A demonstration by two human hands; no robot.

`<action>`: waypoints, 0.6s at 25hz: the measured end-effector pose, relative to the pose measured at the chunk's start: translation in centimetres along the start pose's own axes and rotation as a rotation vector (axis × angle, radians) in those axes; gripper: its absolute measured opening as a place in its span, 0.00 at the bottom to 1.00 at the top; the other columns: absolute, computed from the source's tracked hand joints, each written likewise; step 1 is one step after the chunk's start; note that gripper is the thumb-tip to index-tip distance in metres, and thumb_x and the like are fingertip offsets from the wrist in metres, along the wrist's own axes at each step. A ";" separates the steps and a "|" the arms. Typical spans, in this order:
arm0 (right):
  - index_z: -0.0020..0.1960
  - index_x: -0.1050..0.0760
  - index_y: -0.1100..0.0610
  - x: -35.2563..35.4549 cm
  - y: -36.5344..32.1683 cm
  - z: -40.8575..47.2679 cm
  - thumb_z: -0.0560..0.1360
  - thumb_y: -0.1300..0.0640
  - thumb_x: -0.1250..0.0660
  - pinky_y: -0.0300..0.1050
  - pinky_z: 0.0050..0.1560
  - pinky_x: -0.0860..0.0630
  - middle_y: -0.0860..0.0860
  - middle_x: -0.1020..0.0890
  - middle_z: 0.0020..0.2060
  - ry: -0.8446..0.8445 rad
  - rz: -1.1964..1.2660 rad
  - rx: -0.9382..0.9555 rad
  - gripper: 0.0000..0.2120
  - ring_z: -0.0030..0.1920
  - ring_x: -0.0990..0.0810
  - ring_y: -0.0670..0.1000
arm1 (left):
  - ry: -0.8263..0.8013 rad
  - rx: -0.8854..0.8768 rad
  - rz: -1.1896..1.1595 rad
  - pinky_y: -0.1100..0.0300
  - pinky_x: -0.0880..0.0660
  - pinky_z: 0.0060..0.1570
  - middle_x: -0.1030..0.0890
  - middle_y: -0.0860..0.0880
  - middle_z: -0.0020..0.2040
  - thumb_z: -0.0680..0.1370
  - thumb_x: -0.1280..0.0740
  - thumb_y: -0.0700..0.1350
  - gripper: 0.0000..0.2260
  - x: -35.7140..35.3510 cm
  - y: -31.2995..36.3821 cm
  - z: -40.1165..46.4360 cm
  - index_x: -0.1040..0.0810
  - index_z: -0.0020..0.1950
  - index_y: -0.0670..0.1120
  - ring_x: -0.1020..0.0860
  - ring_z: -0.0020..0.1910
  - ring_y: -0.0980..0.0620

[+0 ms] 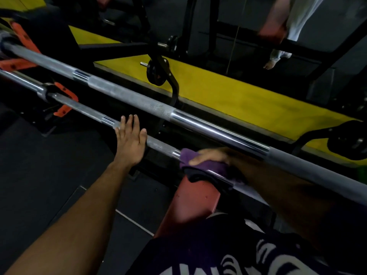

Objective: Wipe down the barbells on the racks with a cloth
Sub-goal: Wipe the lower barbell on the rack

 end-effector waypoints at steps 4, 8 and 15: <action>0.50 0.21 0.63 -2.2 -3.0 2.4 0.80 0.53 0.32 0.40 0.34 0.20 0.54 0.16 0.35 -0.044 -0.092 -0.034 0.12 0.31 0.17 0.49 | 0.025 -0.018 -0.002 0.44 0.65 0.76 0.51 0.41 0.83 0.82 0.56 0.57 0.32 0.2 0.1 -0.2 0.50 0.83 0.42 0.60 0.81 0.43; 0.62 0.21 0.66 1.7 1.4 0.4 0.62 0.41 0.18 0.53 0.56 0.20 0.60 0.15 0.51 0.006 -0.167 -0.057 0.38 0.49 0.17 0.60 | -0.016 -0.006 0.031 0.45 0.66 0.76 0.52 0.42 0.83 0.83 0.57 0.58 0.32 0.1 0.1 -0.1 0.51 0.83 0.42 0.61 0.81 0.44; 0.59 0.19 0.55 2.1 0.5 -2.2 0.72 0.40 0.25 0.46 0.50 0.19 0.51 0.14 0.49 0.190 -0.617 0.015 0.23 0.50 0.14 0.55 | -0.009 0.044 0.034 0.46 0.66 0.76 0.52 0.43 0.83 0.87 0.52 0.51 0.26 -0.2 -0.2 0.0 0.51 0.83 0.41 0.61 0.81 0.44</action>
Point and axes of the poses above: each hand's wrist, its own z-axis towards the middle knuckle, its own x-axis out of the back of the hand, y = z × x, the point moved 7 cm from there along z, towards the middle knuckle
